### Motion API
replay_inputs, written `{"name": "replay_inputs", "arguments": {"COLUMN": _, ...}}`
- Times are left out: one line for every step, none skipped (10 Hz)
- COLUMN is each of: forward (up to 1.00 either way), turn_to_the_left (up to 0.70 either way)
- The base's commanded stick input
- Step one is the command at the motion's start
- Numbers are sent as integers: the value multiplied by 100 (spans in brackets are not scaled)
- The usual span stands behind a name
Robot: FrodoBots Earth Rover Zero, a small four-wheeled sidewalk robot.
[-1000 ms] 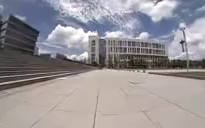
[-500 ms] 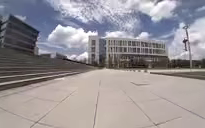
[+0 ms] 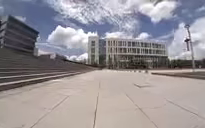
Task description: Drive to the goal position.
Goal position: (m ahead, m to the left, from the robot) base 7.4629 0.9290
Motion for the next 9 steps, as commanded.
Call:
{"name": "replay_inputs", "arguments": {"forward": 70, "turn_to_the_left": 3}}
{"name": "replay_inputs", "arguments": {"forward": 70, "turn_to_the_left": 3}}
{"name": "replay_inputs", "arguments": {"forward": 70, "turn_to_the_left": 4}}
{"name": "replay_inputs", "arguments": {"forward": 70, "turn_to_the_left": 3}}
{"name": "replay_inputs", "arguments": {"forward": 70, "turn_to_the_left": 3}}
{"name": "replay_inputs", "arguments": {"forward": 70, "turn_to_the_left": 3}}
{"name": "replay_inputs", "arguments": {"forward": 70, "turn_to_the_left": 4}}
{"name": "replay_inputs", "arguments": {"forward": 70, "turn_to_the_left": 5}}
{"name": "replay_inputs", "arguments": {"forward": 70, "turn_to_the_left": 4}}
